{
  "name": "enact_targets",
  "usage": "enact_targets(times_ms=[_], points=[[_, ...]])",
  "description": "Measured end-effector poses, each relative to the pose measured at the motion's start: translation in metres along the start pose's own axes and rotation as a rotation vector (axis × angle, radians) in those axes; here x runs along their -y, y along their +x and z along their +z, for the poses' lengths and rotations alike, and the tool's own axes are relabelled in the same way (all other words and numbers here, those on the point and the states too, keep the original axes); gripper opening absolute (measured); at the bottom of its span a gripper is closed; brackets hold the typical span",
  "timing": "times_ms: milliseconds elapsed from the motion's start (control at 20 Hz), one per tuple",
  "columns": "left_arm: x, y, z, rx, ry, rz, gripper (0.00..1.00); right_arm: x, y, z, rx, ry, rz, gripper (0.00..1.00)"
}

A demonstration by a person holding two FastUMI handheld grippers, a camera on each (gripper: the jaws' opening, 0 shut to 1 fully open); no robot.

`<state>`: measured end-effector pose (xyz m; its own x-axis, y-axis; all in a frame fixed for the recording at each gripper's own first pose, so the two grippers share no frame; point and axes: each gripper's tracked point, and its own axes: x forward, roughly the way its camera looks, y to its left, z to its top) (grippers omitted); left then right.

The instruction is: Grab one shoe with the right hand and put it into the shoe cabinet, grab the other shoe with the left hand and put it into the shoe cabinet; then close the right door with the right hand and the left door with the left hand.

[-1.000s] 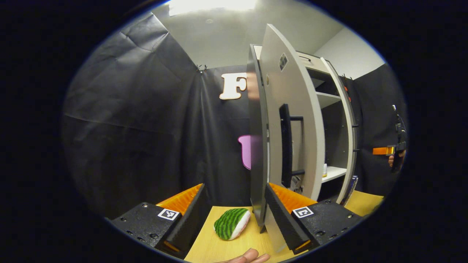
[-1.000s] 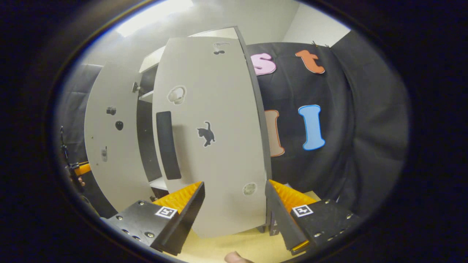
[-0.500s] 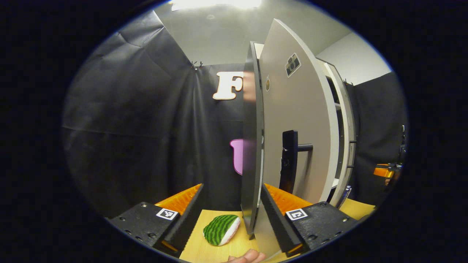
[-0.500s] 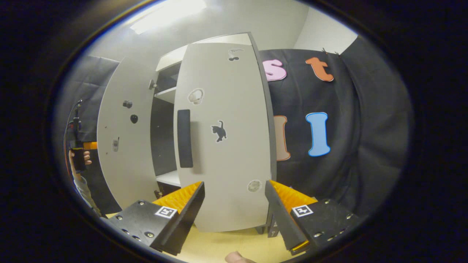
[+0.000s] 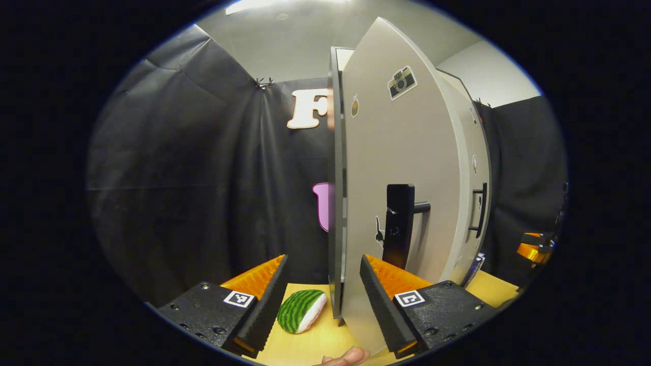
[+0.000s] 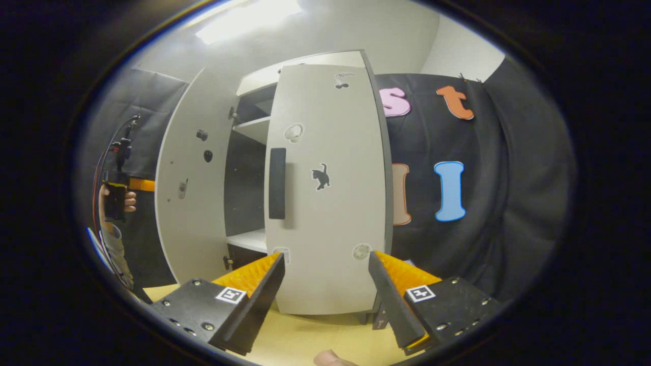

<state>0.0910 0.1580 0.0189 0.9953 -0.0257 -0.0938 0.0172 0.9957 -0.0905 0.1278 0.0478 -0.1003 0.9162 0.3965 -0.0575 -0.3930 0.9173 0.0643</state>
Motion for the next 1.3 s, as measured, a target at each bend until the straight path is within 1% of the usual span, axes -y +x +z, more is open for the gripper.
enact_targets(times_ms=[50,100,250,300,400,500,600,650,750,800,900,950,1000,1100,1250,1300], points=[[0.007,0.002,0.001,-0.003,-0.005,-0.01,0.85,0.003,-0.003,-0.003,-0.005,-0.003,-0.005,0.98],[0.016,0.004,0.0,-0.009,-0.004,-0.024,0.84,0.005,-0.005,-0.004,-0.007,-0.008,-0.009,0.99],[0.03,0.008,0.0,-0.011,-0.011,-0.043,0.86,0.011,-0.012,-0.005,-0.004,-0.01,-0.017,0.99],[0.031,0.01,0.003,-0.007,-0.006,-0.042,0.84,0.014,-0.014,-0.005,-0.002,-0.009,-0.02,0.98],[0.035,0.016,0.007,0.005,0.004,-0.042,0.86,0.019,-0.019,-0.007,0.0,-0.006,-0.028,0.98],[0.037,0.02,0.01,0.022,0.003,-0.026,0.83,0.022,-0.024,-0.009,-0.002,0.003,-0.032,0.98],[0.044,0.024,0.01,0.023,0.002,-0.031,0.86,0.025,-0.027,-0.012,-0.008,0.008,-0.04,0.98],[0.05,0.024,0.01,0.021,0.003,-0.04,0.84,0.028,-0.029,-0.013,-0.01,0.014,-0.048,0.99],[0.068,0.027,0.008,0.015,0.0,-0.075,0.86,0.03,-0.032,-0.012,-0.008,0.026,-0.051,0.99],[0.079,0.03,0.007,0.004,0.004,-0.102,0.84,0.032,-0.034,-0.012,-0.008,0.031,-0.055,0.98],[0.107,0.032,-0.002,-0.022,0.005,-0.16,0.84,0.036,-0.037,-0.014,-0.015,0.033,-0.073,0.98],[0.121,0.03,-0.007,-0.041,0.002,-0.191,0.84,0.038,-0.038,-0.014,-0.019,0.032,-0.088,0.99],[0.132,0.027,-0.008,-0.042,-0.004,-0.207,0.89,0.037,-0.039,-0.014,-0.022,0.033,-0.092,0.99],[0.145,0.017,-0.008,-0.018,0.031,-0.222,0.88,0.029,-0.043,-0.014,-0.027,0.042,-0.079,0.98],[0.152,-0.005,-0.007,0.021,0.062,-0.208,0.88,0.024,-0.053,-0.015,-0.028,0.041,-0.073,0.99],[0.153,-0.012,-0.006,0.03,0.065,-0.208,0.92,0.021,-0.056,-0.015,-0.028,0.042,-0.071,0.99]])
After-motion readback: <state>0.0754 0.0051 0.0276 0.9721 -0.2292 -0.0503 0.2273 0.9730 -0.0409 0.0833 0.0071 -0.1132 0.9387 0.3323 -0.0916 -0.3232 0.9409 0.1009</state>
